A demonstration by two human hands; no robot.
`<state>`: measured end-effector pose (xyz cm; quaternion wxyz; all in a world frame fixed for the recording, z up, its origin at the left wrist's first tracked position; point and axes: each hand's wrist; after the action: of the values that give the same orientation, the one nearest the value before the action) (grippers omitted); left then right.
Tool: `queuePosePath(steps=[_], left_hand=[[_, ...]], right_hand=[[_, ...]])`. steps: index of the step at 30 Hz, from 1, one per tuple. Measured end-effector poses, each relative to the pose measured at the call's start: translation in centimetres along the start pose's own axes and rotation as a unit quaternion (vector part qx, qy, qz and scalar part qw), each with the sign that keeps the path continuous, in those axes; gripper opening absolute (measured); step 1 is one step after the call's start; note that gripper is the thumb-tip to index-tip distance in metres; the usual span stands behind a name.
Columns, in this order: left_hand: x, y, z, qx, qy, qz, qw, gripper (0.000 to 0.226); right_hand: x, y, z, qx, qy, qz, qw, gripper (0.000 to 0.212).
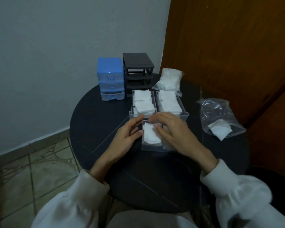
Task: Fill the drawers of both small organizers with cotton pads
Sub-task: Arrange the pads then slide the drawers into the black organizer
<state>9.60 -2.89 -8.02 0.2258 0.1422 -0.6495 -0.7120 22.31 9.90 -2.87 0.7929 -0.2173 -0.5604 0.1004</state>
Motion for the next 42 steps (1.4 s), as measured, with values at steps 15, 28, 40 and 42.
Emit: queuePosePath(steps=[15,28,40,42], left_hand=[[0.2,-0.2,0.0,0.007,-0.004,0.038,0.999,0.045],[-0.4,1.1,0.6,-0.043,0.058,0.11,0.991,0.036],[-9.1,6.4,6.1,-0.11,-0.09,0.223,0.965,0.033],[-11.0,6.6,7.5,-0.112,-0.121,0.278,0.946,0.036]], right_hand=[[-3.9,-1.2,-2.6,0.008,-0.13,-0.178,0.975,0.06],[-0.6,-0.4,-2.6,-0.045,-0.02,0.107,0.993,0.042],[5.5,8.7,-9.7,-0.205,0.109,-0.093,0.968,0.029],[5.7,9.6,-10.6,-0.237,0.112,-0.126,0.957,0.03]])
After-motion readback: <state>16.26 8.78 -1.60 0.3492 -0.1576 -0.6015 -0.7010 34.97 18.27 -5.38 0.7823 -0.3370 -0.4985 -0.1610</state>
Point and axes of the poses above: each hand's wrist, its own z-axis towards the middle knuckle, its own x-axis out of the back of the hand, y = z × x, and after that the axes turned 2 degrees about -y, right-handed
